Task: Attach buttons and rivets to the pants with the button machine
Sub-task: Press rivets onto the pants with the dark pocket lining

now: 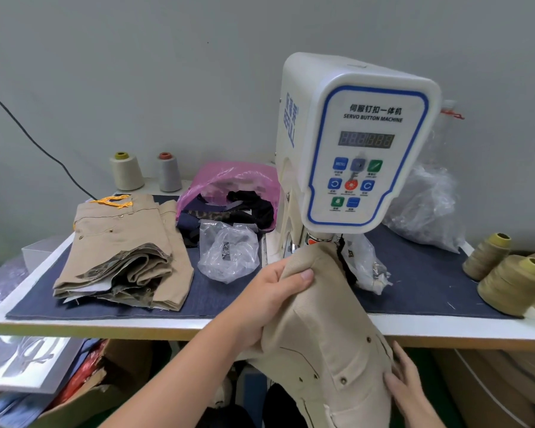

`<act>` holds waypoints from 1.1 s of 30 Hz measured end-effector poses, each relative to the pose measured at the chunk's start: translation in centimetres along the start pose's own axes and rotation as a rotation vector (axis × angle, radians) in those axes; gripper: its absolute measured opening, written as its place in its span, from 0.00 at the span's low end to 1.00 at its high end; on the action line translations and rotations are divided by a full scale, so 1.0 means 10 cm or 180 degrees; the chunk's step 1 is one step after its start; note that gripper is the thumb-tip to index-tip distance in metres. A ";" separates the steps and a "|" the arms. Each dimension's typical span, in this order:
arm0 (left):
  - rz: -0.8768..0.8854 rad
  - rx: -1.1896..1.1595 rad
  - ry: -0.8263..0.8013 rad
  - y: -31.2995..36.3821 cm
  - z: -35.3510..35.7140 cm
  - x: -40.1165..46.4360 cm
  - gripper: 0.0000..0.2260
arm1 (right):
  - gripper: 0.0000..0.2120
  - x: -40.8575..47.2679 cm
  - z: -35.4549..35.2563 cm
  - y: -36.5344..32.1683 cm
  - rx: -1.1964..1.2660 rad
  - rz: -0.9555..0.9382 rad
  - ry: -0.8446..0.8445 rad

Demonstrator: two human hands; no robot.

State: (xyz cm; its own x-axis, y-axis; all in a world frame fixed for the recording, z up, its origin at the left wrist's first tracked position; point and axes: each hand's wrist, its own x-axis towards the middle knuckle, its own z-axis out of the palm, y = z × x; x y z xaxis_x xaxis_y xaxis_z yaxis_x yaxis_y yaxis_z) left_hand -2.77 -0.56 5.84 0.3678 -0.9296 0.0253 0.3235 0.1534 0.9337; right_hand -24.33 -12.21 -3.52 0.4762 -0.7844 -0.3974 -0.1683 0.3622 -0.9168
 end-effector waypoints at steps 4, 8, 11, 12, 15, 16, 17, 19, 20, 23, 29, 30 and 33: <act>0.0024 0.0018 -0.0037 0.02 -0.01 0.00 0.08 | 0.25 -0.23 -0.03 0.00 0.0462 0.0891 -0.0380; -0.0123 0.0207 -0.0085 0.03 -0.09 -0.03 0.08 | 0.16 -0.32 0.05 -0.31 0.1580 0.0728 -0.0704; -0.0269 0.0421 -0.0037 0.08 -0.29 -0.09 0.07 | 0.34 -0.43 0.17 -0.53 0.2215 0.0265 -0.1302; -0.0288 0.0535 0.0020 0.11 -0.38 -0.12 0.08 | 0.40 -0.47 0.21 -0.57 0.2298 0.0146 -0.1542; -0.0297 0.1441 0.0662 0.13 -0.65 -0.18 0.07 | 0.52 -0.48 0.29 -0.75 0.1786 -0.0029 -0.1451; -0.0177 0.1822 0.1072 0.13 -0.71 -0.21 0.07 | 0.48 -0.51 0.37 -0.88 0.1599 -0.0252 -0.1554; 0.0063 0.2181 0.1463 0.14 -0.73 -0.24 0.09 | 0.43 -0.53 0.45 -0.97 0.1340 -0.0412 -0.1670; 0.0783 0.2539 0.1629 0.24 -0.68 -0.34 0.10 | 0.33 -0.50 0.61 -1.07 0.0574 -0.0639 -0.1943; 0.1007 0.2608 0.1351 0.33 -0.61 -0.39 0.11 | 0.30 -0.47 0.70 -1.10 0.0201 -0.0731 -0.2170; 0.0568 0.3021 -0.0060 0.55 -0.31 -0.43 0.21 | 0.20 -0.38 0.91 -1.20 -0.0385 -0.0982 -0.2840; -0.0119 0.2141 -0.1041 0.60 -0.09 -0.35 0.24 | 0.22 -0.33 1.18 -1.51 -0.0225 -0.0903 -0.4219; -0.0115 0.1861 -0.1057 0.61 -0.09 -0.36 0.19 | 0.22 -0.34 1.17 -1.50 -0.0251 -0.0930 -0.4173; -0.0073 0.1339 -0.0554 0.68 -0.15 -0.36 0.10 | 0.26 -0.23 1.01 -1.31 -0.0468 -0.0993 -0.3798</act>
State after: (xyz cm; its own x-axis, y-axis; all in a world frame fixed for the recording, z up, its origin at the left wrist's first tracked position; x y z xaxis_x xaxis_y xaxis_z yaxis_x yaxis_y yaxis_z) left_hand -0.64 4.34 11.56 0.2010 -0.9792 0.0289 -0.0656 0.0160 0.9977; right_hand -14.49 -10.12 9.84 0.9874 0.1490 0.0530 0.0348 0.1222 -0.9919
